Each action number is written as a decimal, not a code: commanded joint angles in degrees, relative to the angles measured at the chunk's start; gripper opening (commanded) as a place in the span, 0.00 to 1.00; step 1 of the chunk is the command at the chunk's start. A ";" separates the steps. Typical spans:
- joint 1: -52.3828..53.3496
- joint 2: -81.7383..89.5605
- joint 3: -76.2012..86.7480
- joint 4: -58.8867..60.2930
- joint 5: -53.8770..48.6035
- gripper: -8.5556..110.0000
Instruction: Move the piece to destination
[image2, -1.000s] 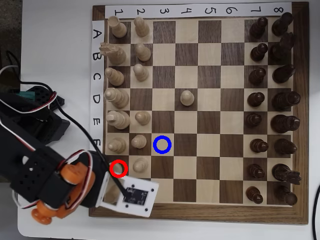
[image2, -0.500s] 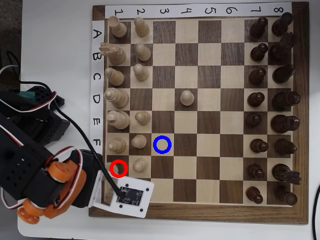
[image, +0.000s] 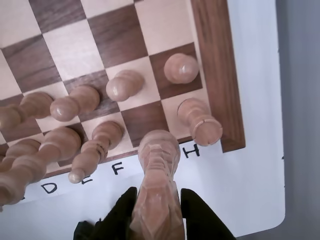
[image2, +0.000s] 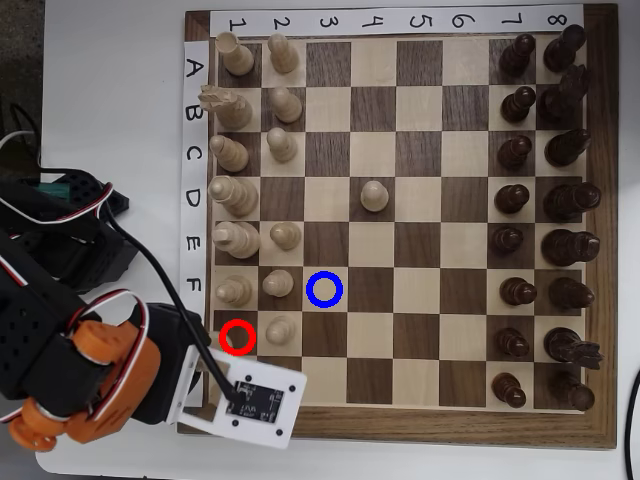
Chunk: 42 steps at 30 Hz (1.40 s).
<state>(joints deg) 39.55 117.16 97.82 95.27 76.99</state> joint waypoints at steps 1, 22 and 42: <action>0.18 2.81 -3.34 0.35 -0.26 0.07; -3.78 6.50 -10.99 0.62 0.53 0.07; -18.81 5.54 -18.19 -2.72 4.66 0.07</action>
<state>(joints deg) 22.32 122.61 82.27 94.39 81.04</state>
